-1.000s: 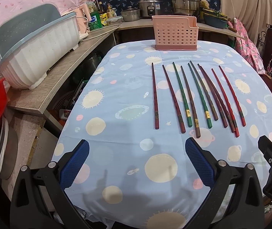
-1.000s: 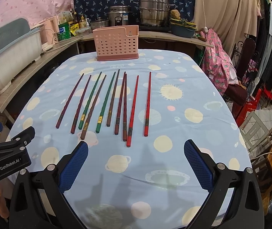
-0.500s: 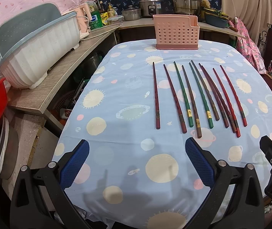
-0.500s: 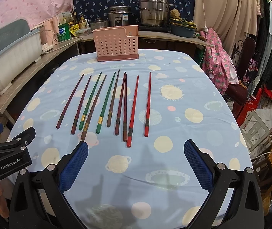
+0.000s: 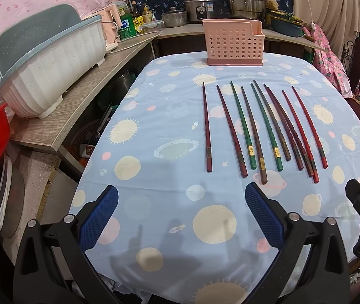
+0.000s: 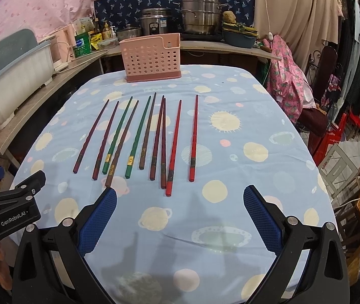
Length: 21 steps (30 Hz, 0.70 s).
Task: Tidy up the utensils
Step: 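Lower the left tool and grasp a dark red chopstick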
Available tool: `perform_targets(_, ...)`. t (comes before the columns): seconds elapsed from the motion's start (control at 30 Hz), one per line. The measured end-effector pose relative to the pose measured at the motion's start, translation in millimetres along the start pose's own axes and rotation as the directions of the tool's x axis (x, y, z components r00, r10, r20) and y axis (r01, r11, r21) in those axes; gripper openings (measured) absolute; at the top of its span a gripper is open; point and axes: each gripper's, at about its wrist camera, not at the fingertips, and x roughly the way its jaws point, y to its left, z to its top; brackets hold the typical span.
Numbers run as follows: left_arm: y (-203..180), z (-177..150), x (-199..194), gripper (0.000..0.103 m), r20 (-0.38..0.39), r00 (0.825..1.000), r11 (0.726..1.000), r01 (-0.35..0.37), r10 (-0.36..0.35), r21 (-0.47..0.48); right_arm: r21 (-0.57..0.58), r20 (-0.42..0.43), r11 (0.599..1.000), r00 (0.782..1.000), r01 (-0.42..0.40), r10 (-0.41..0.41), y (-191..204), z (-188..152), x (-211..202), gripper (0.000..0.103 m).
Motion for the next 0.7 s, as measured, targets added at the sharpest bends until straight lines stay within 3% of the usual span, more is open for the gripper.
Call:
perform_targets(0.27,6,3,12,0.096,-0.034,0.999,1.000,0.004,-0.005,-0.021,0.024,-0.008,1.000,1.000,0.006,-0.006,-8,3,9,0.096)
perform_targets(0.6,22,20,57,0.096,-0.078,0.997,0.996,0.015,-0.022,-0.087,0.061,-0.018,0.998,0.999,0.031,-0.030,-30,16,45,0.096)
perform_targets(0.7,23,25,72,0.096,-0.078,0.996,0.995,0.029,-0.036,-0.091,0.067,-0.034,0.997,0.999,0.029,-0.027,-34,19,61,0.091)
